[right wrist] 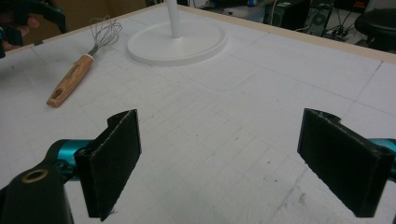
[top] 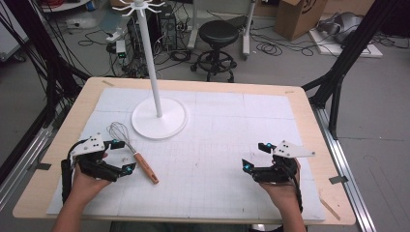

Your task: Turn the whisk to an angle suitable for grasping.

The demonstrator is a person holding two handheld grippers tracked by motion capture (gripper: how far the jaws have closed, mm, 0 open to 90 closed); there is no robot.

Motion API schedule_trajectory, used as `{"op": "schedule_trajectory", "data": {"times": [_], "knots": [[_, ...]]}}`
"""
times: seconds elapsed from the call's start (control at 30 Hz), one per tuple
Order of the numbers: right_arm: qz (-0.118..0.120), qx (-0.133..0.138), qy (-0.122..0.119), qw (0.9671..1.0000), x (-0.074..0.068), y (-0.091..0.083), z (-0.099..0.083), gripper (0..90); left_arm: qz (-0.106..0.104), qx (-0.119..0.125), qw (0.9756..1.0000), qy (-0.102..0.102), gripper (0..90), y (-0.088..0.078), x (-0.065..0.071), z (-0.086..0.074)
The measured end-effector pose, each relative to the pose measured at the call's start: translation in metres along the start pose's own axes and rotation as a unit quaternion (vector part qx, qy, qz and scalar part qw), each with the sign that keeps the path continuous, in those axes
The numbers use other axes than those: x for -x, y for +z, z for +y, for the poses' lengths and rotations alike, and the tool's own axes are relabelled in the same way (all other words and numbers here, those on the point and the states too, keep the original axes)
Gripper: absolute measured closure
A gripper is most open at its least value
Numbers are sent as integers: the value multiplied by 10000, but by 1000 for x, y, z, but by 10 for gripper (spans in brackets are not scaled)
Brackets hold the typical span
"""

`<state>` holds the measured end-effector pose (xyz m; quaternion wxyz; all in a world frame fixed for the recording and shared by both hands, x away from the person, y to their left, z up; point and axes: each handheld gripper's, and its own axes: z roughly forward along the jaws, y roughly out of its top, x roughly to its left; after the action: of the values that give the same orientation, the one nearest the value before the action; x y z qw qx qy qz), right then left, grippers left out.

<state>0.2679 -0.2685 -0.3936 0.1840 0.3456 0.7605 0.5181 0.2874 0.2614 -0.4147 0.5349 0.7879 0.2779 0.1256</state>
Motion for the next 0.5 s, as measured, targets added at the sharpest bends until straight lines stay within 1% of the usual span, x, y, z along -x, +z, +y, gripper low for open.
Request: {"op": "schedule_trajectory", "data": {"times": [0.1, 0.17, 0.2, 0.3, 0.33, 0.4, 0.5], "knots": [[10, -22, 40, 10000, 2, 1, -1, 122, -9, -78, 10000, 15, 62, 0, -1, -1], [20, -45, 51, 10000, 4, 1, -3, 123, 8, -160, 9998, 87, 62, 1, -1, -1], [-11, -63, 47, 10000, 4, 1, -3, 122, 16, -178, 9998, 95, 62, 1, -1, -1], [-28, -12, 81, 10000, 5, -3, -4, 123, -18, -126, 9999, 86, 62, 0, 0, -1], [-17, 0, 78, 10000, 5, -4, -4, 123, -31, -139, 9998, 119, 62, 0, 0, -1], [-42, 6, 51, 10000, 4, -4, -2, 123, -46, -125, 9999, 97, 62, 1, 1, 0], [-41, 40, 18, 10000, 3, -6, -1, 123, -35, -116, 9999, 123, 62, 1, 1, 1]]}}
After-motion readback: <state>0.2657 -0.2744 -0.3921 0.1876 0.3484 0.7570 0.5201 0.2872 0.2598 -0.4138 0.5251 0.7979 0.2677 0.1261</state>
